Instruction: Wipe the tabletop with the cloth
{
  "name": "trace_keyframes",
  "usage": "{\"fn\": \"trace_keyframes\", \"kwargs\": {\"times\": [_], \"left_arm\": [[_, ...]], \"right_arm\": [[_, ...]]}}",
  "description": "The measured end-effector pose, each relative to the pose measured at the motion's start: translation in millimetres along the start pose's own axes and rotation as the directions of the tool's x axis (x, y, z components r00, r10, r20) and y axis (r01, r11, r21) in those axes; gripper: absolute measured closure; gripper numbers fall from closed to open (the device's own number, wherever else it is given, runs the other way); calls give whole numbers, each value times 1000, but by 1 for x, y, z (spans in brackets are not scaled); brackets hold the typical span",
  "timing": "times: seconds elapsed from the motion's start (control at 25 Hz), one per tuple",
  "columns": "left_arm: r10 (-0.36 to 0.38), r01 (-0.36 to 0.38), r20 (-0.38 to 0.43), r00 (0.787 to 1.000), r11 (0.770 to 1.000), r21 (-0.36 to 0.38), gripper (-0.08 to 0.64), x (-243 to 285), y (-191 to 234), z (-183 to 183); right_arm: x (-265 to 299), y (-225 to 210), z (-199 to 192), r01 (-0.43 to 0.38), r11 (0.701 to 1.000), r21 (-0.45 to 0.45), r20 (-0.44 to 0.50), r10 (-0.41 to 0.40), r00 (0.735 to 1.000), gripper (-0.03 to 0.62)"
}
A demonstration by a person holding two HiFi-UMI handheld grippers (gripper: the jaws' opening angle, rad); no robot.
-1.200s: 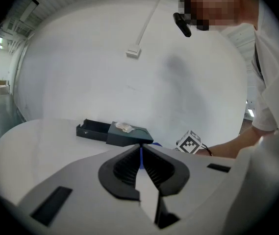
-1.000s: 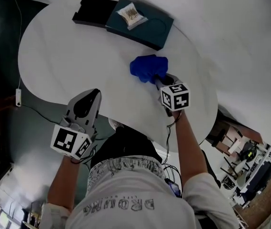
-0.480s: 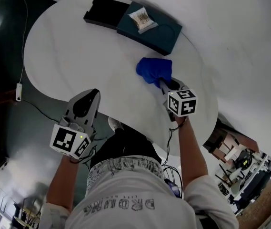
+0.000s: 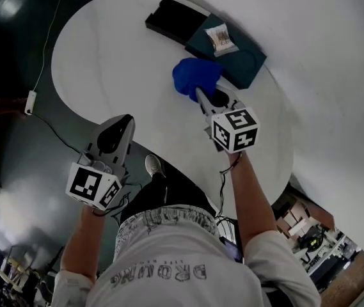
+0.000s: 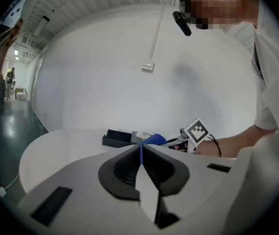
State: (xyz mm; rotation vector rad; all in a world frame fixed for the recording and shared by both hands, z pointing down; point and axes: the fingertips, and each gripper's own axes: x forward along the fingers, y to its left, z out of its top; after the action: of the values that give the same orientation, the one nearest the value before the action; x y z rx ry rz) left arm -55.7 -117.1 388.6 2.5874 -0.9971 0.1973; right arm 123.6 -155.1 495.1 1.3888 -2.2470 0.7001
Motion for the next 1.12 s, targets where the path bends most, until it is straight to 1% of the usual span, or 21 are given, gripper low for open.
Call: {"fn": "trace_keyframes", "kwargs": {"times": [0.2, 0.32, 0.4, 0.56, 0.76, 1.12], "left_arm": [[102, -102, 3, 995, 995, -11, 529, -27, 28, 1], [171, -171, -10, 985, 985, -27, 529, -47, 43, -3], [205, -205, -18, 979, 978, -38, 529, -58, 51, -6], [240, -241, -22, 971, 969, -51, 529, -66, 64, -12], [263, -264, -20, 964, 962, -68, 529, -73, 73, -16], [259, -260, -30, 965, 962, -88, 529, -73, 73, -28]], "right_arm": [[55, 41, 24, -116, 989, -89, -13, 115, 993, 532], [85, 63, 27, -177, 978, -115, -37, 174, 984, 532], [102, 76, 26, -204, 970, -133, -59, 198, 978, 532], [138, 86, 9, -220, 959, -178, -128, 199, 972, 532], [165, 93, -14, -215, 956, -202, -216, 170, 961, 532], [179, 95, -21, -211, 949, -235, -274, 144, 951, 532]]}}
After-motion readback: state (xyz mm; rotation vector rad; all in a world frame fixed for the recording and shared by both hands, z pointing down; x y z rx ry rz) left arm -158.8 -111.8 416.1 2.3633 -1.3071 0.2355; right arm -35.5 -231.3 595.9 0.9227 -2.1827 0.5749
